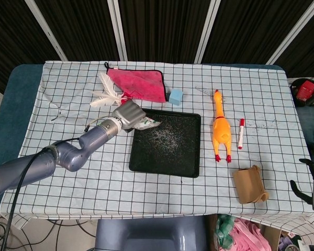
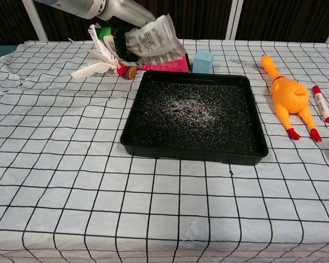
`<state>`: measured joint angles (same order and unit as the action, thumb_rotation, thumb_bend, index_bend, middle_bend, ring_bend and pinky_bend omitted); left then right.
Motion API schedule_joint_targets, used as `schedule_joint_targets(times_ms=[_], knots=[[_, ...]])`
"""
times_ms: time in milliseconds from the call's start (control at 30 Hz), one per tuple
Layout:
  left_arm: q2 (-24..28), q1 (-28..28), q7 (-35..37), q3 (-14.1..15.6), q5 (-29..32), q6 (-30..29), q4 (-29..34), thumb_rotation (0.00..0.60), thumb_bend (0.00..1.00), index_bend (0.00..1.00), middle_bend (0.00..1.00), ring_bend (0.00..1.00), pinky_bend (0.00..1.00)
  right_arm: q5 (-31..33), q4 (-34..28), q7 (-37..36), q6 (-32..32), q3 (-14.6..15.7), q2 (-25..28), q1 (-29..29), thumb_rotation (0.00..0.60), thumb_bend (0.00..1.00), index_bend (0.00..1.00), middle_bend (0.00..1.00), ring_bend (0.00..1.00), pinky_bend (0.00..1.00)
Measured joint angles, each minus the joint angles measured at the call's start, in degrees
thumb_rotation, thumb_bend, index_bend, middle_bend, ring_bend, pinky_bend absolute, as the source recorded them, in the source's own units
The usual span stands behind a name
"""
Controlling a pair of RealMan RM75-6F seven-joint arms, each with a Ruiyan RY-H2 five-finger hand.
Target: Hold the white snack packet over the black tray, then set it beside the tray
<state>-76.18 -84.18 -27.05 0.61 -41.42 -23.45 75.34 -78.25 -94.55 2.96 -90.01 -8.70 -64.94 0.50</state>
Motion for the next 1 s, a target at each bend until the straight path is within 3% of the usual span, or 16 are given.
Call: schedule_joint_targets(times_ms=[300,600,800,1000], knots=[[-0.9,-7.3,-5.6,7.4,10.9,-2.5,1.1,0.600,0.62,0.40,0.45,0.36,0.48,0.1,0.0,-0.3,0.1,0.0,0.1,0.0,0.600,0.23,0.29,0.09,0.14,0.26],[-4.0,-11.1,-12.9,12.3,15.0,-8.0,0.5,0.600,0.62,0.42,0.45,0.36,0.48,0.1,0.0,-0.2,0.0,-0.1,0.1,0.0,0.600,0.23,0.29,0.09,0.14,0.26],[-6.2,-12.6,-16.0,13.6,17.9,-10.8,-0.2,0.600,0.62,0.43,0.46,0.36,0.48,0.2,0.0,-0.2,0.0,-0.1,0.1,0.0,0.600,0.23,0.29,0.09,0.14,0.26],[-6.8,-12.1,-14.3,12.0,18.8,-11.0,-0.5,0.600,0.62,0.43,0.46,0.36,0.49,0.2,0.0,-0.3,0.0,-0.1,0.1,0.1,0.600,0.23,0.29,0.09,0.14,0.26]])
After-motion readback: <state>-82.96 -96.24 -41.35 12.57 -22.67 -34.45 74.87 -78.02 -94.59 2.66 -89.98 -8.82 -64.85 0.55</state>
